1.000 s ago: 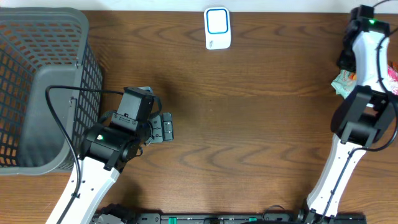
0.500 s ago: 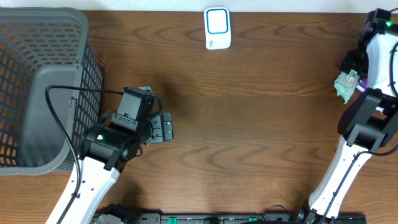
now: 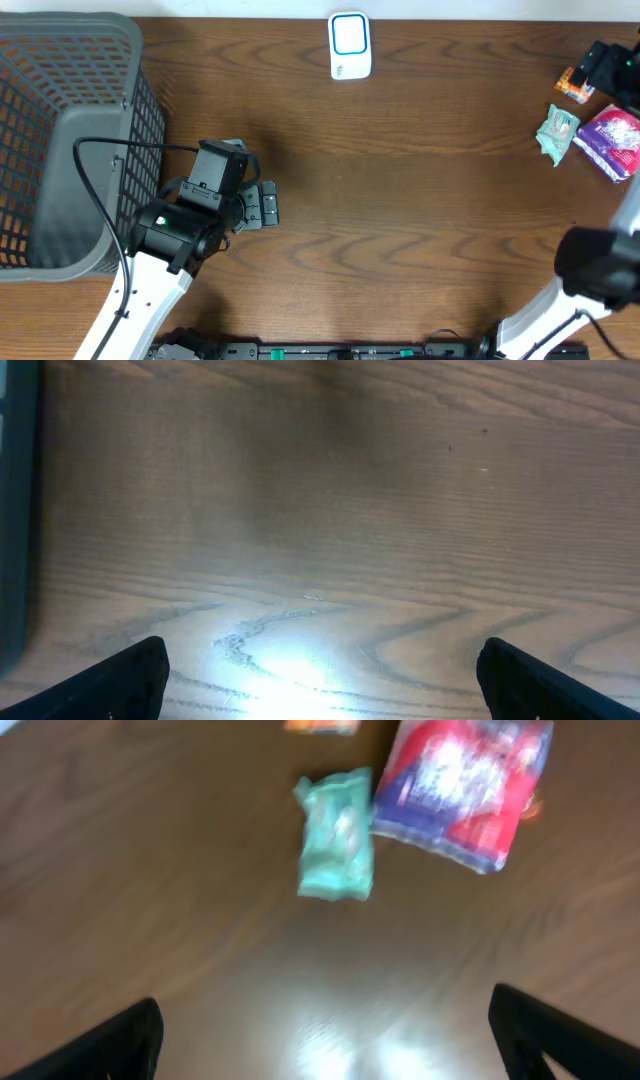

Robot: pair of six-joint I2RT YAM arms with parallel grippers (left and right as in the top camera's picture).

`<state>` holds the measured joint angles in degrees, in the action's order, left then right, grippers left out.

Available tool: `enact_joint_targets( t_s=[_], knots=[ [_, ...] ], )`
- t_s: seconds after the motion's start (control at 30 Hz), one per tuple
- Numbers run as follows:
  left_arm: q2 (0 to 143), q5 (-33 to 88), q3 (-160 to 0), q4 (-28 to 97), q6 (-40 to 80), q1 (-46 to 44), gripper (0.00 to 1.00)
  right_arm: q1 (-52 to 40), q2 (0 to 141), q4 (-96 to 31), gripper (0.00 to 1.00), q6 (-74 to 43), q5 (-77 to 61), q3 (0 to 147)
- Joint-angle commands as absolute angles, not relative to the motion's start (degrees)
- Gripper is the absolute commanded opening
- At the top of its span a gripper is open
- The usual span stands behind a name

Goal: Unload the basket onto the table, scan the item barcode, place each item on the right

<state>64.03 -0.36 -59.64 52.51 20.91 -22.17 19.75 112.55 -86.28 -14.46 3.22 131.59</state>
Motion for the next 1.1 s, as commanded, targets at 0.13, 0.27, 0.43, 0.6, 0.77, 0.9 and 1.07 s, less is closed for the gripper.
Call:
enact_joint_targets(
  t_s=[0.13,0.27,0.43,0.6,0.77,0.9,1.07],
  knots=[
    [64.1,-0.6,-59.7,52.7,20.2,-21.9,0.98,18.3,102.5,-94.2,0.97,-9.9,-9.5,132.2],
    [64.1,-0.6,-59.7,52.7,20.2,-21.9,0.98,15.8,96.3,-95.4,0.96,-9.3,-10.1,130.6],
    [64.1,-0.6,-59.7,52.7,20.2,-21.9,0.98,8.0,85.4,-91.2,0.94,-8.5,-10.4,122.4],
    [64.1,-0.6,-59.7,52.7,20.2,-21.9,0.98,-1.8,71.1,-82.8,0.99,-10.5,-5.3,104.1],
    [64.1,-0.6,-59.7,52.7,20.2,-21.9,0.98,-7.0,57.6,-75.8,0.99,-19.3,-4.0,84.2],
    [64.1,-0.6,-59.7,52.7,20.2,-21.9,0.98,-7.5,50.3,-72.2,0.99,-19.9,-4.0,72.4],
    [64.1,-0.6,-59.7,52.7,20.2,-21.9,0.98,-7.5,47.1,-72.2,0.99,-23.6,-4.7,64.1]
  ],
)
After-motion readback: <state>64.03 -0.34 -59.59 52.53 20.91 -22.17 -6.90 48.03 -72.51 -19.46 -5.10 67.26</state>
